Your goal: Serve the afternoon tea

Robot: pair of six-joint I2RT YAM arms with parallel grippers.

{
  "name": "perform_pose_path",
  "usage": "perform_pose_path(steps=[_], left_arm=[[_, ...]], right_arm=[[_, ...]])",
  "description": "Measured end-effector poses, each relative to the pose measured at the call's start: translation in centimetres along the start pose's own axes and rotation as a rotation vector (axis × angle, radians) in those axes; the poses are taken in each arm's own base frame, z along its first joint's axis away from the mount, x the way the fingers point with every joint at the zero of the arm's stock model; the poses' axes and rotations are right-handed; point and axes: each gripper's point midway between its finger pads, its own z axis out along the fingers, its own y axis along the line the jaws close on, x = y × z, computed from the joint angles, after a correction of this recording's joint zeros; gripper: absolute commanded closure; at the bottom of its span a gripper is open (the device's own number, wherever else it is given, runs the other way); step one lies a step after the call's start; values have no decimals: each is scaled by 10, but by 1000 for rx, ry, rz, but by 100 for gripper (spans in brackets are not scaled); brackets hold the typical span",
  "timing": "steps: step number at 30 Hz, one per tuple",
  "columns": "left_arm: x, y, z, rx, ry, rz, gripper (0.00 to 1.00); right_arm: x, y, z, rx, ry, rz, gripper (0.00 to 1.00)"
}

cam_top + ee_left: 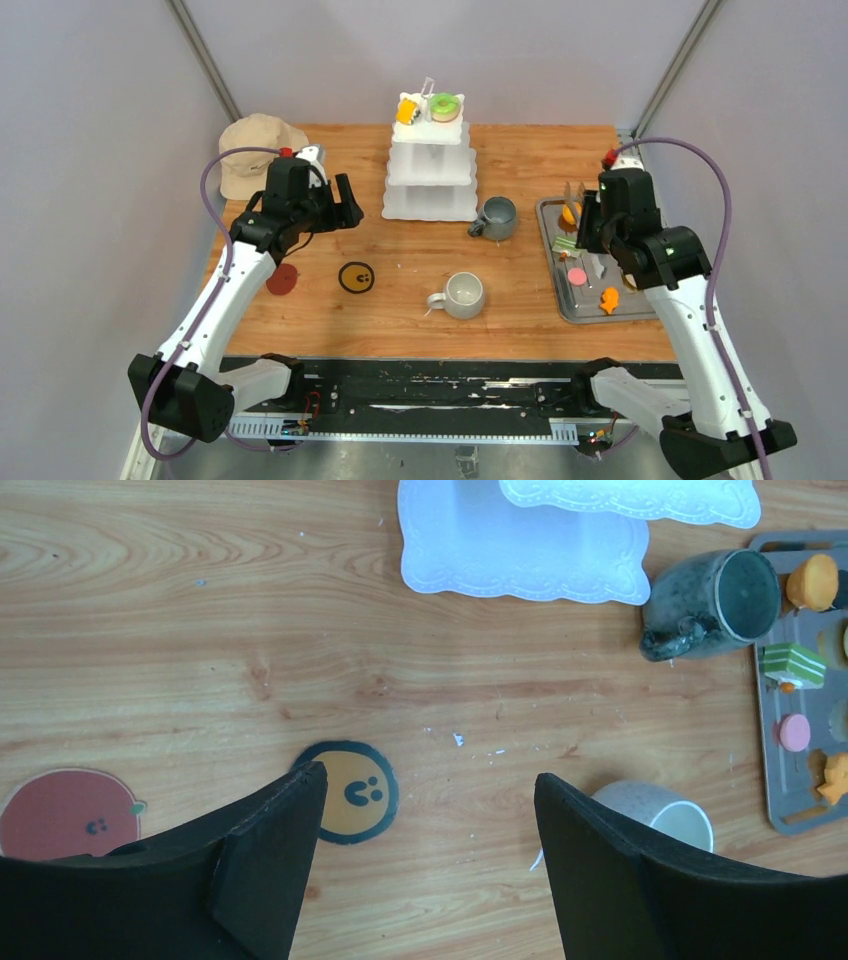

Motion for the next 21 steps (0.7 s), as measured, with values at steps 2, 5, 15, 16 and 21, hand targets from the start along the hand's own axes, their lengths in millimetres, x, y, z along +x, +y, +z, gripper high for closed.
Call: perform_pose_path(steps=[2,5,15,16,21], left_arm=[[0,-1,0,3,1,-2,20],[0,-1,0,6,2,-3,20],[-1,-5,1,25,-4,-5,20],[-1,-5,1,25,-4,-5,20],[0,-5,2,30,-3,-5,20]], right_arm=[[22,-25,2,81,67,39,65],[48,-48,2,157,149,91,65],[123,-43,17,154,398,131,59],[128,-42,19,153,414,134,58],[144,-41,23,157,459,140,58]])
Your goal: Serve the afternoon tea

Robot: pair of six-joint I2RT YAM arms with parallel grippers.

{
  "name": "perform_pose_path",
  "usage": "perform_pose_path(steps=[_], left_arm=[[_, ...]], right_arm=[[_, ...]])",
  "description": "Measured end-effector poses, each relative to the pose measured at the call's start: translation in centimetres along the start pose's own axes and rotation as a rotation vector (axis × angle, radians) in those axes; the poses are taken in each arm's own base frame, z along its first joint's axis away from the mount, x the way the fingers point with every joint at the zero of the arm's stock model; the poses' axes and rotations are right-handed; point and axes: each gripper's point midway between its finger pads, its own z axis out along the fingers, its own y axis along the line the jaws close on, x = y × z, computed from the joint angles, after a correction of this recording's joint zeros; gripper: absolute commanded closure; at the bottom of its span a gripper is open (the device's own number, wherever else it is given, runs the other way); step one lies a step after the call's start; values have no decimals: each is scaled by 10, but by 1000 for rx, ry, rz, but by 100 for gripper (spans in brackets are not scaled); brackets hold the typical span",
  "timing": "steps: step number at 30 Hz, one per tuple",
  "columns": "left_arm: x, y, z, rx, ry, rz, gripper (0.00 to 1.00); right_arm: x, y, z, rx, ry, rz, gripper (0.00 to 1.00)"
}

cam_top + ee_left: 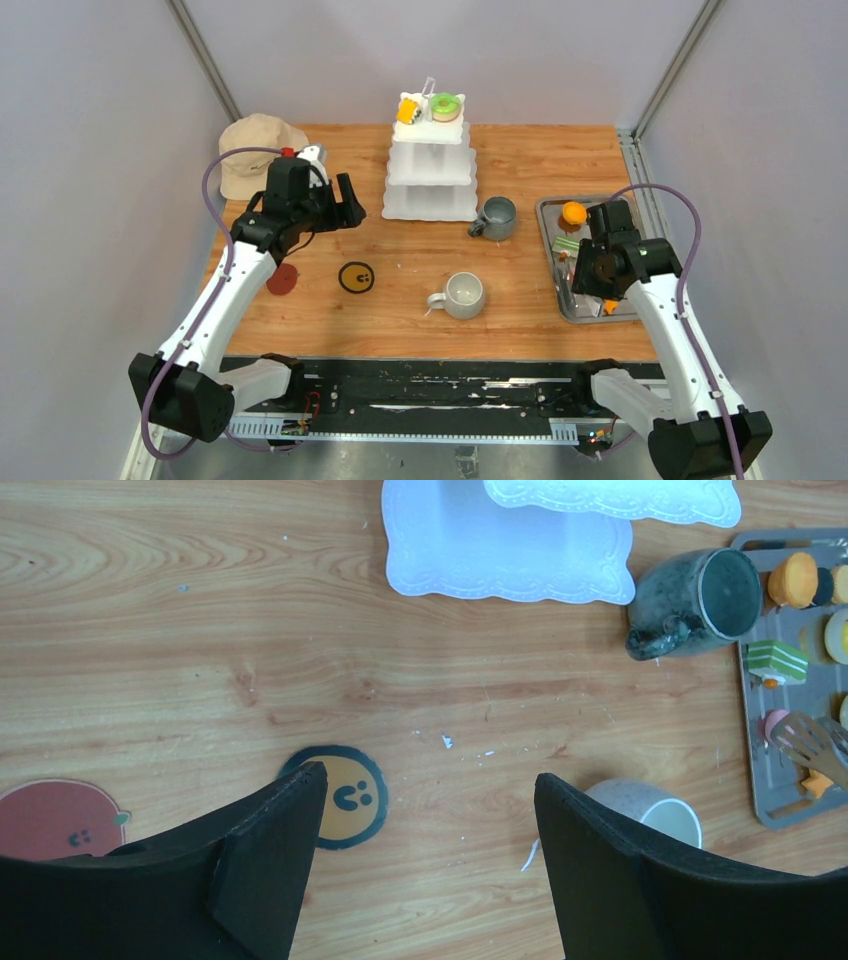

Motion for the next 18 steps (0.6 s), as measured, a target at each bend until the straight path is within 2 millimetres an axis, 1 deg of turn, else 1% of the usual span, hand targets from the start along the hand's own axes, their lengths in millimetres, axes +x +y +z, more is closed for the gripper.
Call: perform_pose_path(steps=[9,18], left_arm=[[2,-2,2,11,10,0,20],[1,-3,7,17,13,-1,20]], right_arm=[[7,-8,9,33,27,20,56],[5,-9,18,31,19,45,55]])
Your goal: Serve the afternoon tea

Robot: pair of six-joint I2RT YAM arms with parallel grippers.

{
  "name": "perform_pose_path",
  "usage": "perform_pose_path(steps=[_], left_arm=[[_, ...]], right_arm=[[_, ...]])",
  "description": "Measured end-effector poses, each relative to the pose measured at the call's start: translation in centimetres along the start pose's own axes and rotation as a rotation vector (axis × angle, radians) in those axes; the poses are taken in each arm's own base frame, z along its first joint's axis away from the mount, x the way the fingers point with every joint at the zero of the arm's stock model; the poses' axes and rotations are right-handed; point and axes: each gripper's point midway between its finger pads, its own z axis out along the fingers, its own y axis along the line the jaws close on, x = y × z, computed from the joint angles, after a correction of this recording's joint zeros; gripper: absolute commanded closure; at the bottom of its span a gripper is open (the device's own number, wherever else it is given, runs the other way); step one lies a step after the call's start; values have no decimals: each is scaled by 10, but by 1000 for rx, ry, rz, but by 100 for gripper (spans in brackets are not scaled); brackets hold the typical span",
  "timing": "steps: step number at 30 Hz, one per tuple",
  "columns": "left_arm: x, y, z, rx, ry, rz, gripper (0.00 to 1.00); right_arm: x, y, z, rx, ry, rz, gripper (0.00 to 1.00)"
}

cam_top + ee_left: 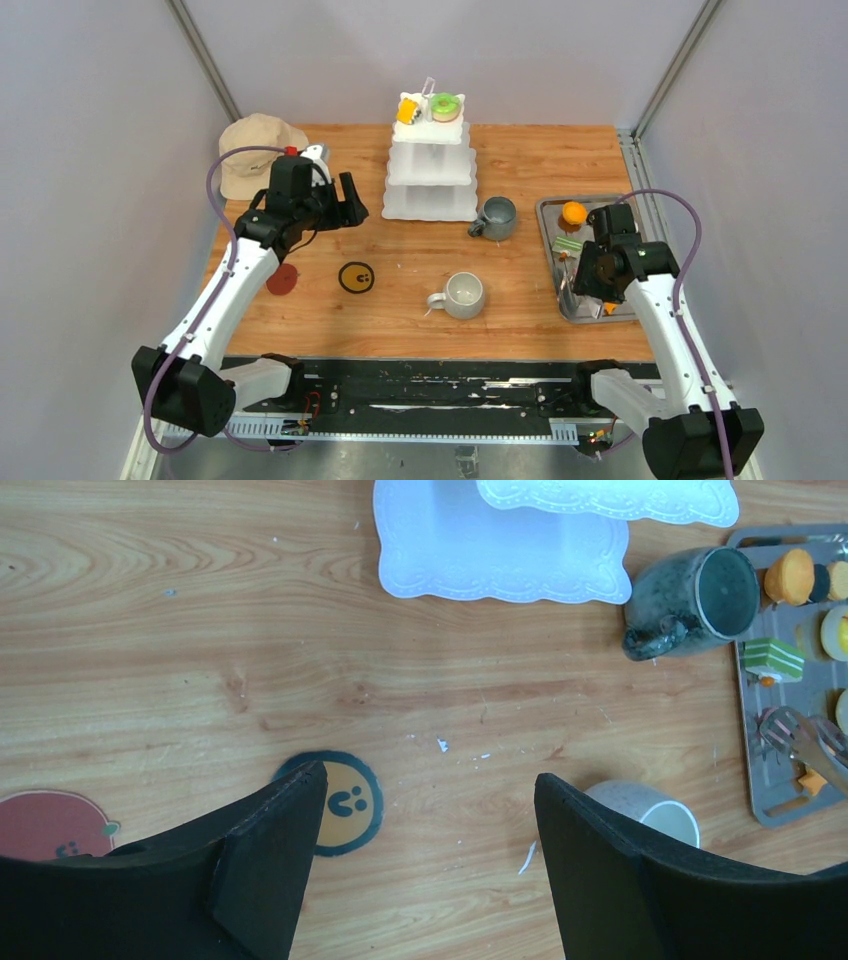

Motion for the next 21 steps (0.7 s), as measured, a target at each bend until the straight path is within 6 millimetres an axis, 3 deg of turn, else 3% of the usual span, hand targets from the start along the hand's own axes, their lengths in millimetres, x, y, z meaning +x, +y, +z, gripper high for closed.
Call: perform_pose_path(steps=[11,21], left_arm=[[1,-1,4,6,10,0,20],[1,-1,5,6,9,0,20]], right_arm=[[-5,2,6,-32,-8,44,64],[-7,-2,0,-22,-26,48,71]])
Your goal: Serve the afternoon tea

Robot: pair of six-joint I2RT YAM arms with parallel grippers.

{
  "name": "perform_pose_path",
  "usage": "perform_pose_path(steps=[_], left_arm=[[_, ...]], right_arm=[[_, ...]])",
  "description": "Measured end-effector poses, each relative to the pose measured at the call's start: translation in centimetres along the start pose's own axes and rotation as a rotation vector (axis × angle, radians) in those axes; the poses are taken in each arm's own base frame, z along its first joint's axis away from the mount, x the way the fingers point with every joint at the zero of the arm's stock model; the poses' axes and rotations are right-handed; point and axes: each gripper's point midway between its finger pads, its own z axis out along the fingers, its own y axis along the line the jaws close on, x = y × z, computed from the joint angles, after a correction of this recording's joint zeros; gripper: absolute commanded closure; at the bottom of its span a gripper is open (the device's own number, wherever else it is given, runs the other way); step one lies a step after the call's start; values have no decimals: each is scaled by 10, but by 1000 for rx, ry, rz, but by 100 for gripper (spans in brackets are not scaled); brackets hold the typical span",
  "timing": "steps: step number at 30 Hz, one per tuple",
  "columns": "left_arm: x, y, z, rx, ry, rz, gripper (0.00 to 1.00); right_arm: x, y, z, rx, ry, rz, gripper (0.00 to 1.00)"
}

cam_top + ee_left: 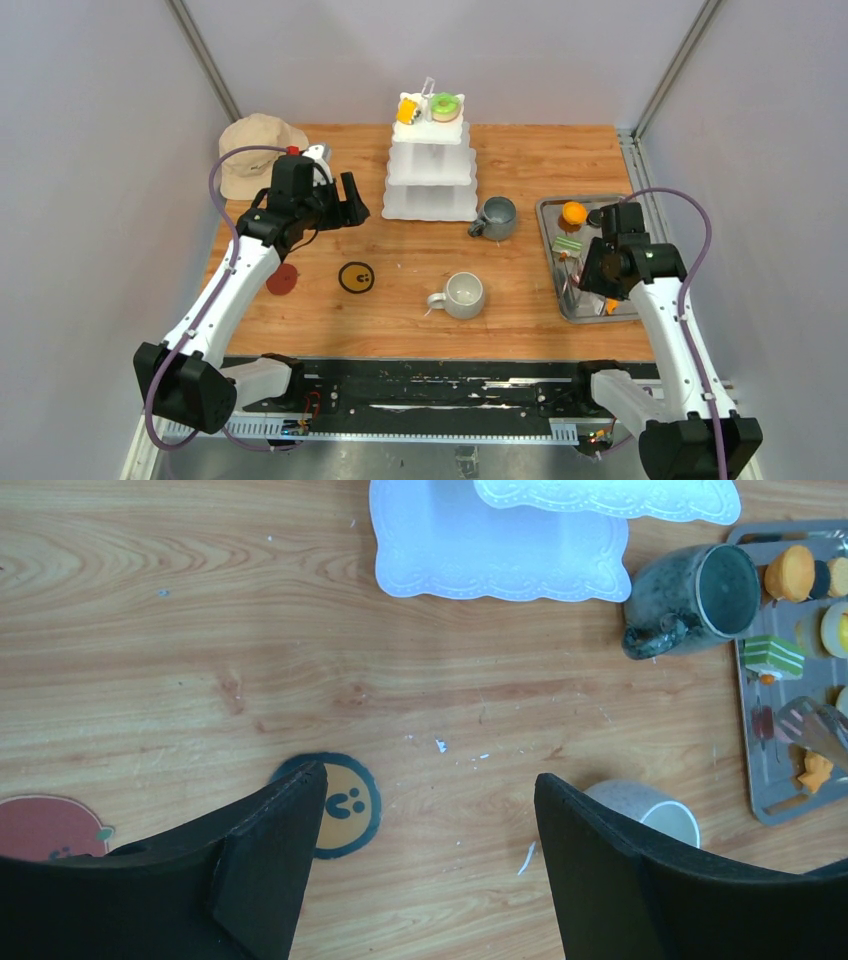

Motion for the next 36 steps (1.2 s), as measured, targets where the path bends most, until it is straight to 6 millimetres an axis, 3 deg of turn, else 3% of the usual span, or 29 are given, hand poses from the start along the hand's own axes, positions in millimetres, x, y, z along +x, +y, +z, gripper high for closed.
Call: perform_pose_path(steps=[9,20,25,36], left_arm=[[0,0,0,0,0,1,20],[0,0,0,-2,-1,4,20],[-1,2,0,-10,-4,3,20],[-3,6,-7,-35,-23,4,20]], right_arm=[[-33,-3,-40,-5,-121,8,75],[-101,25,-123,-182,-326,-31,75],[-121,61,-148,-307,-377,-103,74],[-149,193,-189,-599,-480,-338,73]])
